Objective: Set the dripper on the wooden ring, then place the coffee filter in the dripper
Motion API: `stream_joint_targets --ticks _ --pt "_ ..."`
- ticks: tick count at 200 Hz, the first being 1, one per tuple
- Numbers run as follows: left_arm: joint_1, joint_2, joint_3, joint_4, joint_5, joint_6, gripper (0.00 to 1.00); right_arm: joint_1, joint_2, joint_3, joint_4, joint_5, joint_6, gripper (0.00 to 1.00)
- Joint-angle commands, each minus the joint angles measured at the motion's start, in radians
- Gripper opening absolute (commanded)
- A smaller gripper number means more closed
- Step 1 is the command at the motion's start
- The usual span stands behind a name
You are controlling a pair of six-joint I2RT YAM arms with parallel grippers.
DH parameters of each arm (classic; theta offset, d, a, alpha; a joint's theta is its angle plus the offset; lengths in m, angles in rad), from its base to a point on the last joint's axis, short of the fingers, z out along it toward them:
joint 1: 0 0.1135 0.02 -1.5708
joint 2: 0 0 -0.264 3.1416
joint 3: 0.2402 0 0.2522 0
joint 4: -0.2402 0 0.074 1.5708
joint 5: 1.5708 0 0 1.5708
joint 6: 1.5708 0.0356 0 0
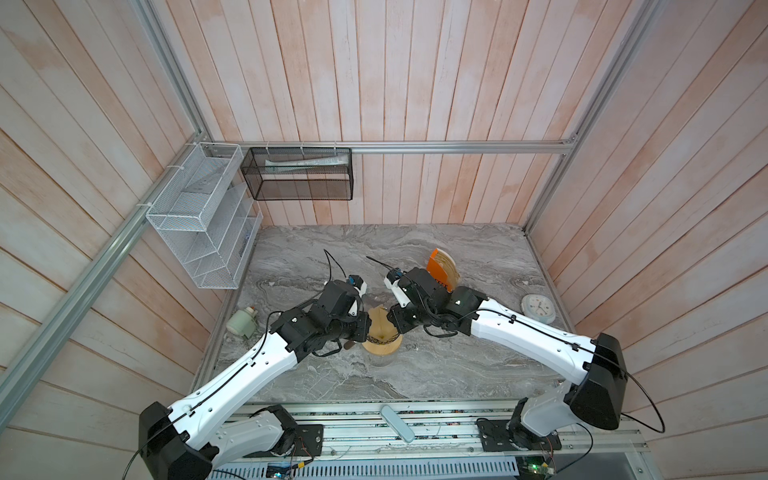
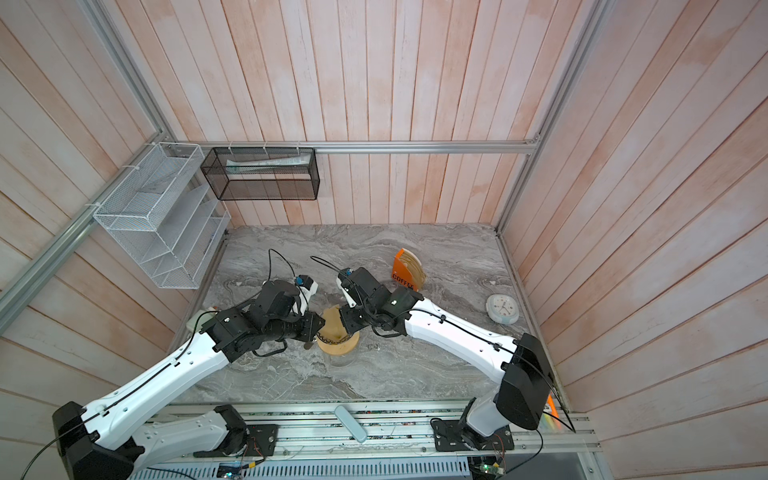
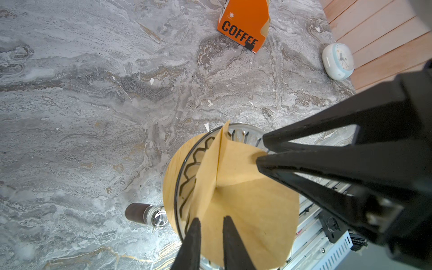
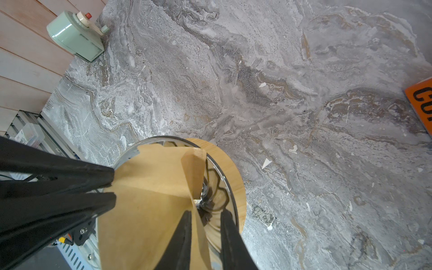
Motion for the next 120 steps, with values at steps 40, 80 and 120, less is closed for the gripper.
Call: stream_joint_targets --ticks 40,80,120 --pt "0.004 -0.045 0.034 0.017 -0.054 -0.02 0.21 -0.003 -0.05 0.042 -0.024 0.043 0.016 0.27" --pt "0.005 -0.064 0.05 0.019 -0.087 -0.034 0.23 -0.016 -0.087 0.045 -0.017 0.049 0.025 0.28" --pt "0.013 -0.07 0.09 0.0 -0.159 -0.047 0.25 -0.097 -0.157 0.0 0.01 0.06 0.01 0.28"
